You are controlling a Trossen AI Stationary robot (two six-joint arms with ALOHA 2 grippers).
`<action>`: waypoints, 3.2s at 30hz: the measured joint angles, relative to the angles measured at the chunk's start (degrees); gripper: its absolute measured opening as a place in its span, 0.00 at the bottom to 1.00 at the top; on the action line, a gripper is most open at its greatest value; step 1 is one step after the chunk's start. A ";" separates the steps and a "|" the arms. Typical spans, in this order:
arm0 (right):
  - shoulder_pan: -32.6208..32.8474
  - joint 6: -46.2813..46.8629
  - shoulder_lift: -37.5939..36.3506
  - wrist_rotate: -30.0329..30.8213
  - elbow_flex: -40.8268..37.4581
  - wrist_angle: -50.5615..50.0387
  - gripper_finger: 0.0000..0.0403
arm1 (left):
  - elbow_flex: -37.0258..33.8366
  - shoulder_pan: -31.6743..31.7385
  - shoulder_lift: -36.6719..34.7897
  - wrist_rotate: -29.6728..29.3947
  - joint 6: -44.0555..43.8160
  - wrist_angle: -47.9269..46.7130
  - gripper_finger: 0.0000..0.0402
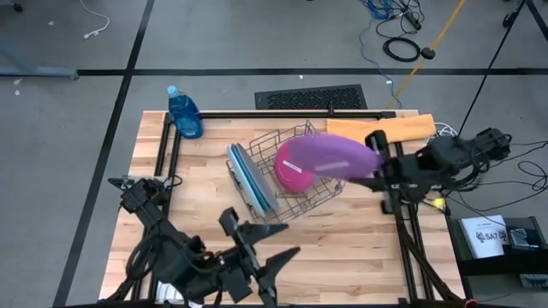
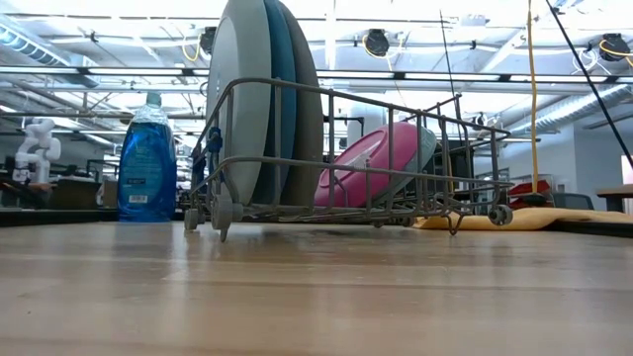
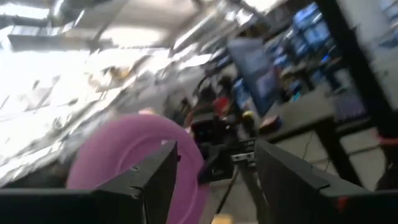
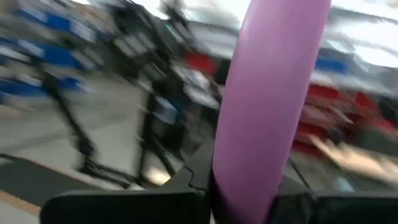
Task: Sort dishes
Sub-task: Put the purple plate into the dish rack
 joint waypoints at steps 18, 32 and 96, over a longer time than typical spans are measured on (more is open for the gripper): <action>-14.93 25.73 13.13 10.70 -19.79 11.42 0.08 | 0.00 -0.03 2.10 -30.49 -12.84 -17.49 0.53; -16.27 41.41 31.50 9.20 -19.93 19.69 0.08 | 0.00 -1.11 2.12 -32.05 -30.28 -34.79 0.53; -10.50 41.47 43.85 23.25 -19.91 35.11 0.15 | 0.00 -0.99 2.05 -31.90 -42.56 -43.24 0.53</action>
